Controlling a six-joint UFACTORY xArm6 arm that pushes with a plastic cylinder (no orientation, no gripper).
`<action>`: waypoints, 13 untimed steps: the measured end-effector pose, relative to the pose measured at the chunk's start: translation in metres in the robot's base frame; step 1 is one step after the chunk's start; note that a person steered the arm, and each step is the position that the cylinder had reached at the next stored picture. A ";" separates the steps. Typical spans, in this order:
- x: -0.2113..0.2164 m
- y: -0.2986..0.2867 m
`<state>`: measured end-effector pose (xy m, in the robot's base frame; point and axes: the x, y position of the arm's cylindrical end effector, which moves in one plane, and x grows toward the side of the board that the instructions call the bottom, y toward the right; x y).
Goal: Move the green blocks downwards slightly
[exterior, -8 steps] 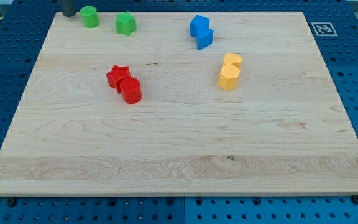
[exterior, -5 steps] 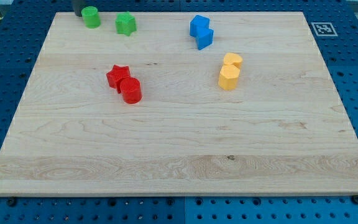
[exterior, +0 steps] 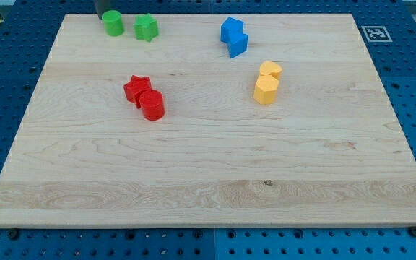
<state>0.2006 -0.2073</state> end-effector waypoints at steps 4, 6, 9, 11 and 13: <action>-0.009 0.034; 0.001 0.080; 0.022 0.074; 0.006 0.067; 0.027 0.057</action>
<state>0.2280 -0.1508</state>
